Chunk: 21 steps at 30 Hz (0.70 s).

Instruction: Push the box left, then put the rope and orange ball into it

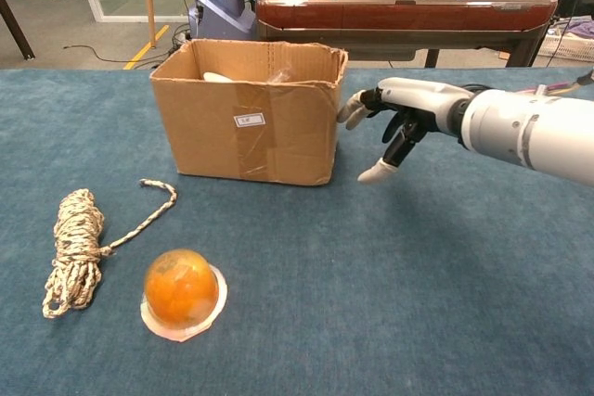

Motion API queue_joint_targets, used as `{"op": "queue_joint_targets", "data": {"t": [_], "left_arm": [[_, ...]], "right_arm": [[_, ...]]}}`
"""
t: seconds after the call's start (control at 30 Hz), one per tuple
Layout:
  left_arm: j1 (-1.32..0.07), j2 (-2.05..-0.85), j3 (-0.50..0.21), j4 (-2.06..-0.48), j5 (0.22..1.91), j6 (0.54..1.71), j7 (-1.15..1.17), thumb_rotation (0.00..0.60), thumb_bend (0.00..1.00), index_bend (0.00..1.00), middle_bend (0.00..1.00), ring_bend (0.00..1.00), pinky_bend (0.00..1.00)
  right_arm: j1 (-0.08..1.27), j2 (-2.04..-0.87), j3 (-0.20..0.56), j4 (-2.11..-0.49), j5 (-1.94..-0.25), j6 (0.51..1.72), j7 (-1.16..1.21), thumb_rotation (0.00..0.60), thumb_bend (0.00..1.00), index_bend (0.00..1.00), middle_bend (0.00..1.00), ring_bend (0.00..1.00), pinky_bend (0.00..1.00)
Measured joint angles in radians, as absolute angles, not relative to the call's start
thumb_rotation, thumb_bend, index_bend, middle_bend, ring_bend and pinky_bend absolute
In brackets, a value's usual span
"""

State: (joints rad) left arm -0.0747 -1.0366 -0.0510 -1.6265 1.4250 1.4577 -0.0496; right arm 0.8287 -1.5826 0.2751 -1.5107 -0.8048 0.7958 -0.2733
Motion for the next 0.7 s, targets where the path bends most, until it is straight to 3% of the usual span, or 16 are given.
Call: {"op": "queue_joint_targets", "data": {"t": [0.43,0.7], "left_arm": [[-0.077,-1.042,-0.054,-1.609,1.421,1.448,-0.055,0.600,0.18,0.52,0.42,0.36,0.52],[-0.083,-1.062,-0.053,-1.574,1.433,1.443,-0.069,0.600,0.18,0.52,0.43,0.36,0.52]], "right_arm": [[0.907,-1.649,0.282,-1.438,-0.739,0.756,-0.272,0.600,0.10,0.18,0.22,0.09,0.28],[0.847,-1.551,0.236,-1.567,-0.831,0.776,-0.226,0.600,0.13,0.18,0.24,0.09,0.28]]}}
